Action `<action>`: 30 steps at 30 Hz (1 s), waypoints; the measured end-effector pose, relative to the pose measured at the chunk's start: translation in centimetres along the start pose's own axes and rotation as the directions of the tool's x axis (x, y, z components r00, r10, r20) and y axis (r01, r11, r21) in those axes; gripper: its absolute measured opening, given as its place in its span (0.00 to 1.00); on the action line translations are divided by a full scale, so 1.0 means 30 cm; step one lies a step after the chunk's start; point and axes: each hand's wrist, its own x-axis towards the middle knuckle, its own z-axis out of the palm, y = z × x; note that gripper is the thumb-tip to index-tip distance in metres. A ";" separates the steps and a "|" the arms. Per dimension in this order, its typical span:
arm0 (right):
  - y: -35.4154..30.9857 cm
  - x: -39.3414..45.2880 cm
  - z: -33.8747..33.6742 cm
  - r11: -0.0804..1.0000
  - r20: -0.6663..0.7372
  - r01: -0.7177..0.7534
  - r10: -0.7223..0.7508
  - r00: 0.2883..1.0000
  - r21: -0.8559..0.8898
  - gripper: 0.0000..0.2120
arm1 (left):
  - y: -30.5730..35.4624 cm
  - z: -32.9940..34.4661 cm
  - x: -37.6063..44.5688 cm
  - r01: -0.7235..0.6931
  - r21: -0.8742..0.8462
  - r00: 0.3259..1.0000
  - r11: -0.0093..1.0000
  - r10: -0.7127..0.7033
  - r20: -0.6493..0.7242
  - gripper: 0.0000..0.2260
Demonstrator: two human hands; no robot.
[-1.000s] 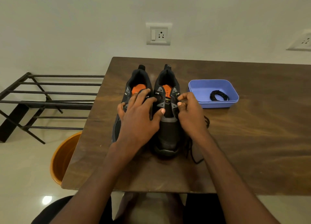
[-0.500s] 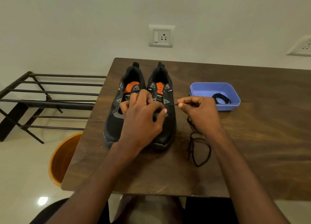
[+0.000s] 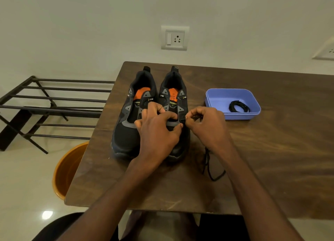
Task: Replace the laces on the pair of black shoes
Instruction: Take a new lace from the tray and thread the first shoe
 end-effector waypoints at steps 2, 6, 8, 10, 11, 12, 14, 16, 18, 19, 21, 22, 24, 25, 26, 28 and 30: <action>-0.005 -0.003 0.003 0.999 0.003 0.042 -0.042 0.999 -0.020 0.07 | 0.009 0.010 -0.009 0.018 -0.031 1.000 0.999 -0.019 -0.012 0.15; -0.014 -0.003 0.021 0.996 0.025 0.085 -0.084 0.996 -0.022 0.02 | 0.029 0.027 -0.029 0.050 -0.125 0.998 0.991 -0.053 -0.022 0.11; 0.002 0.000 0.020 0.997 0.025 0.067 -0.067 0.997 0.032 0.03 | 0.027 0.025 -0.027 0.016 -0.181 1.000 0.983 -0.019 -0.016 0.10; 0.021 0.000 0.007 0.992 0.046 0.035 -0.041 0.998 0.122 0.06 | 0.020 0.009 -0.016 -0.034 -0.213 0.999 0.976 0.037 0.009 0.08; 0.027 -0.002 0.000 0.986 0.070 0.019 -0.031 0.997 0.164 0.07 | 0.017 -0.001 -0.011 -0.047 -0.201 0.998 0.978 0.054 0.030 0.08; 0.031 -0.004 -0.005 0.981 0.093 0.008 -0.026 0.995 0.194 0.09 | 0.014 -0.011 -0.006 -0.053 -0.179 0.997 0.983 0.063 0.053 0.09; 0.033 -0.007 -0.007 0.977 0.105 0.011 -0.033 0.994 0.211 0.09 | 0.013 -0.022 0.001 -0.059 -0.130 0.993 0.990 0.071 0.094 0.09; 0.031 -0.007 -0.005 0.979 0.086 0.025 -0.043 0.995 0.202 0.09 | 0.019 -0.033 0.007 -0.043 -0.101 0.989 0.994 0.057 0.139 0.07; 0.033 -0.007 -0.003 0.980 0.080 0.042 -0.059 0.995 0.195 0.10 | 0.021 -0.045 0.020 -0.020 -0.091 0.978 0.996 0.039 0.205 0.04; 0.032 -0.010 -0.003 0.979 0.087 0.049 -0.067 0.994 0.198 0.11 | 0.021 -0.052 0.026 -0.015 -0.086 0.970 0.996 0.035 0.239 0.04; 0.032 -0.015 0.000 0.977 0.087 0.092 -0.111 0.990 0.191 0.16 | 0.020 -0.066 0.037 -0.013 -0.082 0.957 0.997 0.036 0.288 0.05; 0.032 -0.016 0.002 0.977 0.082 0.129 -0.144 0.986 0.169 0.19 | 0.021 -0.070 0.041 -0.015 -0.074 0.952 0.997 0.037 0.303 0.07; 0.029 -0.019 0.009 0.976 0.102 0.181 -0.193 0.976 0.123 0.24 | 0.019 -0.077 0.044 -0.022 -0.044 0.945 0.999 0.035 0.324 0.12; 0.026 -0.020 0.013 0.975 0.117 0.194 -0.206 0.971 0.110 0.26 | 0.017 -0.080 0.044 -0.019 -0.037 0.943 0.999 0.031 0.331 0.13; 0.025 -0.022 0.015 0.974 0.129 0.205 -0.216 0.968 0.097 0.26 | 0.015 -0.082 0.045 -0.012 -0.043 0.942 0.999 0.026 0.334 0.12; 0.021 -0.024 0.018 0.973 0.149 0.218 -0.228 0.962 0.080 0.27 | 0.010 -0.084 0.046 0.017 -0.079 0.944 0.997 0.010 0.329 0.09; 0.021 -0.023 0.017 0.970 0.169 0.224 -0.236 0.957 0.091 0.28 | 0.011 -0.087 0.046 0.040 -0.111 0.950 0.993 -0.004 0.312 0.06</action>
